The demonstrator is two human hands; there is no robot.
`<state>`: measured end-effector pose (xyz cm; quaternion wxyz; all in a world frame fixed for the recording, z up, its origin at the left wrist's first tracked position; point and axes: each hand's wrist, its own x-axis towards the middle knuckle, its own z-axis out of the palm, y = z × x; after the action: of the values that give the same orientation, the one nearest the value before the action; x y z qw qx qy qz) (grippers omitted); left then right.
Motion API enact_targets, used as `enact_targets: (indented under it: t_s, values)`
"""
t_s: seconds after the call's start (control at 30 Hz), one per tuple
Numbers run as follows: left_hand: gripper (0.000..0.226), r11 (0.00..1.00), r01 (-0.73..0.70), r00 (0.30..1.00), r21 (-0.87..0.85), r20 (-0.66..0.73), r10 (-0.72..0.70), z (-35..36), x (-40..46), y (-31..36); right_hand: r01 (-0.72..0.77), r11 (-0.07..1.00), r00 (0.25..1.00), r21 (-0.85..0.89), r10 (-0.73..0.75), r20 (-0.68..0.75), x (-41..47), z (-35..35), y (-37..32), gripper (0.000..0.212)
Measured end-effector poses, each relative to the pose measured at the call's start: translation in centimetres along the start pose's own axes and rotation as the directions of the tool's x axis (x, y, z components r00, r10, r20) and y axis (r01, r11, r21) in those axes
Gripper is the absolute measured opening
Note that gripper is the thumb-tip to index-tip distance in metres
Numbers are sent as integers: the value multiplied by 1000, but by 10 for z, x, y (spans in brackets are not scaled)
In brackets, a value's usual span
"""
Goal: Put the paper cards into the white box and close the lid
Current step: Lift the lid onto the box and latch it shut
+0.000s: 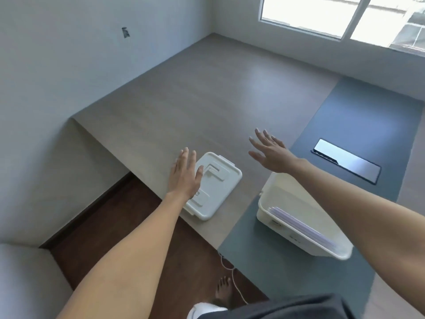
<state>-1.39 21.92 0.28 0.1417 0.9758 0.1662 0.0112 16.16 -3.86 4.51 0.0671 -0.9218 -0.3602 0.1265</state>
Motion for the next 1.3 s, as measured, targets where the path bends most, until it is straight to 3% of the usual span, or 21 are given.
enact_targets:
  t_s: [0.3, 0.47, 0.63, 0.77, 0.9, 1.0, 1.1, 1.2, 1.3]
  values:
    - [67, 974, 215, 975, 65, 39, -218, 30, -38, -56, 84, 994, 987, -76, -72, 143, 54, 46, -39, 67]
    - [71, 936, 351, 936, 8, 33, -351, 54, -50, -57, 67, 998, 957, -13, -60, 282, 83, 69, -53, 70]
    - [67, 922, 381, 924, -62, 51, -379, 67, -50, -52, 11, 1000, 914, 9, -13, 406, 100, 86, -60, 69]
    - [57, 898, 417, 909, -143, 85, -408, 75, -51, -52, -64, 997, 904, 50, 37, 426, 105, 102, -58, 72]
    - [63, 683, 551, 833, -479, 272, -482, 82, -49, -49, -189, 960, 917, 205, 98, 387, 109, 114, -59, 76]
    - [49, 526, 615, 766, -587, 288, -575, 80, -44, -43, -268, 908, 932, 320, 161, 324, 108, 117, -62, 73]
    - [37, 351, 672, 659, -653, 309, -686, 79, -43, -40, -355, 830, 925, 431, 243, 292, 107, 115, -66, 62]
    - [24, 137, 680, 509, -720, 330, -795, 81, -42, -42, -498, 609, 867, 617, 369, 336, 114, 105, -67, 34]
    - [23, -126, 647, 364, -752, 449, -816, 82, -38, -49, -554, 512, 832, 656, 374, 410, 121, 105, -60, 42]
